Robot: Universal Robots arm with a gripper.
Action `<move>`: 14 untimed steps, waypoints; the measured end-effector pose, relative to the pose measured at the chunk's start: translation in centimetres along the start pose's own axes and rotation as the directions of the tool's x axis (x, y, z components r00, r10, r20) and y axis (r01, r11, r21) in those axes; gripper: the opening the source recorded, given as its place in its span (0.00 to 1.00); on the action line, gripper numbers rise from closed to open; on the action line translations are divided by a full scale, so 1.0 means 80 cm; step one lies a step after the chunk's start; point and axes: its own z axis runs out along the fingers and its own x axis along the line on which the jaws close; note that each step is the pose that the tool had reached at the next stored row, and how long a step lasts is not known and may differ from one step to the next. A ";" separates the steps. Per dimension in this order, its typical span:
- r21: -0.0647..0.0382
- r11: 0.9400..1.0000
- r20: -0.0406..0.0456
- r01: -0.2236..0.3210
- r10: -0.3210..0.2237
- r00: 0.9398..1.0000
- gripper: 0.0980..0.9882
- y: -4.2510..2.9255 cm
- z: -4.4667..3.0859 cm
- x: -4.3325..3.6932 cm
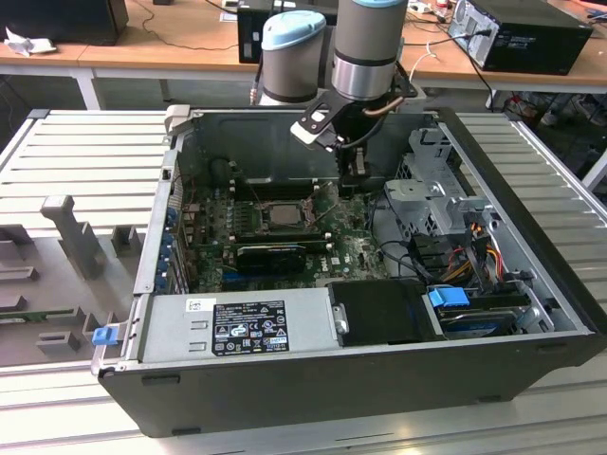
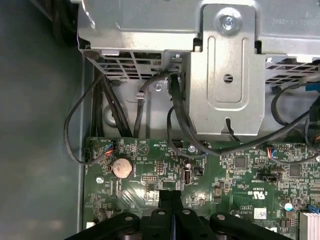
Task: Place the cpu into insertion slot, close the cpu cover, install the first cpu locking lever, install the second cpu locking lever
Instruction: 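Close the cpu cover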
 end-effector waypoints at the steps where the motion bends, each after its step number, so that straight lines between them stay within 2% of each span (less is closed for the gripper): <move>1: 0.000 1.000 0.000 0.000 0.000 1.000 0.01 -0.0025 -0.0001 0.000; 5: 0.000 1.000 0.000 0.000 0.000 1.000 0.01 -0.0144 -0.0005 0.000; 6: 0.000 1.000 0.000 0.000 0.000 1.000 0.01 -0.0226 -0.0008 0.000; 10: 0.000 1.000 0.000 0.000 0.000 1.000 0.01 -0.0435 -0.0016 0.001; 11: 0.000 1.000 0.000 0.000 0.000 1.000 0.01 -0.0519 -0.0018 0.001; 14: 0.000 1.000 0.000 0.000 0.000 1.000 0.01 -0.0662 -0.0018 0.001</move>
